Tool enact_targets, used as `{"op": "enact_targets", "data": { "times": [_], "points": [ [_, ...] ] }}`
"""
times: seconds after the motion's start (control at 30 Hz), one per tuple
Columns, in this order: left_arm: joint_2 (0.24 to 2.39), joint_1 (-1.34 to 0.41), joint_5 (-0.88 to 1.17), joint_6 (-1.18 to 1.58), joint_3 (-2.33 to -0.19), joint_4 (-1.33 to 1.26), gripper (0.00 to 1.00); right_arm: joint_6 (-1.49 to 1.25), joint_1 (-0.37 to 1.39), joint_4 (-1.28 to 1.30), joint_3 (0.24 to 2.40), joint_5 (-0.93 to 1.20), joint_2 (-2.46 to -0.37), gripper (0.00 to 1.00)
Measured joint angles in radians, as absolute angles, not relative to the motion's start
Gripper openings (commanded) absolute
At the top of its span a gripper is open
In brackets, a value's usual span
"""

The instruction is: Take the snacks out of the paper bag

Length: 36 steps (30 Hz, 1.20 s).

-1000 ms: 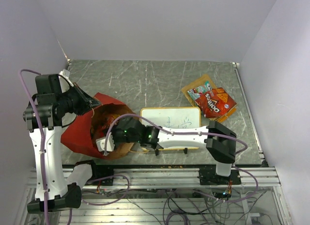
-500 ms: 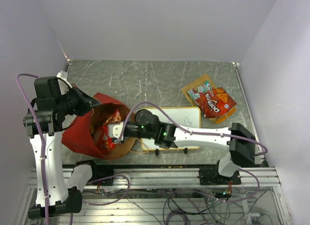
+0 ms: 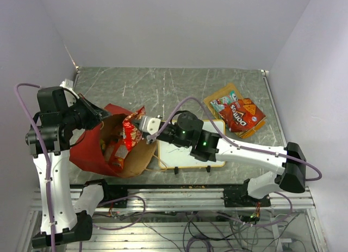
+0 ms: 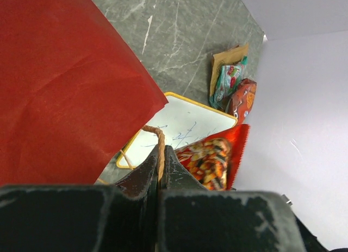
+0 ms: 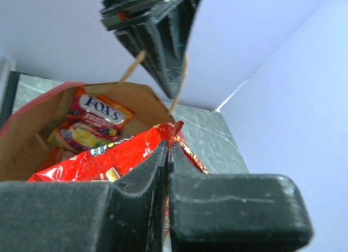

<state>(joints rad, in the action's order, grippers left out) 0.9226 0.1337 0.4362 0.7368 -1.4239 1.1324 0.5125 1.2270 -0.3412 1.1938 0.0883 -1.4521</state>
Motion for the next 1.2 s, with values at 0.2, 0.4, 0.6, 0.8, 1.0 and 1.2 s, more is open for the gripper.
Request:
{"op": "enact_targets", "data": {
  "times": [0.2, 0.4, 0.6, 0.8, 1.0, 1.2],
  "points": [
    [0.923, 0.134, 0.413, 0.706, -1.423, 1.141, 0.07, 0.481, 1.174, -0.354, 1.182, 0.031, -1.406, 0.0],
    [0.925, 0.134, 0.413, 0.673, -1.39, 1.154, 0.07, 0.479, 1.053, -0.316, 1.134, -0.109, -1.324, 0.0],
    [0.936, 0.133, 0.416, 0.658, -1.386, 1.156, 0.07, 0.441, 0.851, -0.195, 1.101, -0.303, -1.303, 0.0],
    [0.954, 0.134, 0.42, 0.636, -1.387, 1.158, 0.07, 0.35, 0.652, -0.069, 1.068, -0.39, -1.319, 0.0],
    [0.963, 0.134, 0.438, 0.632, -1.387, 1.157, 0.07, 0.268, 0.535, 0.057, 1.185, -0.494, -1.451, 0.0],
    [0.964, 0.134, 0.45, 0.626, -1.387, 1.157, 0.07, 0.214, 0.411, 0.147, 1.235, -0.505, -1.505, 0.0]
  ]
}}
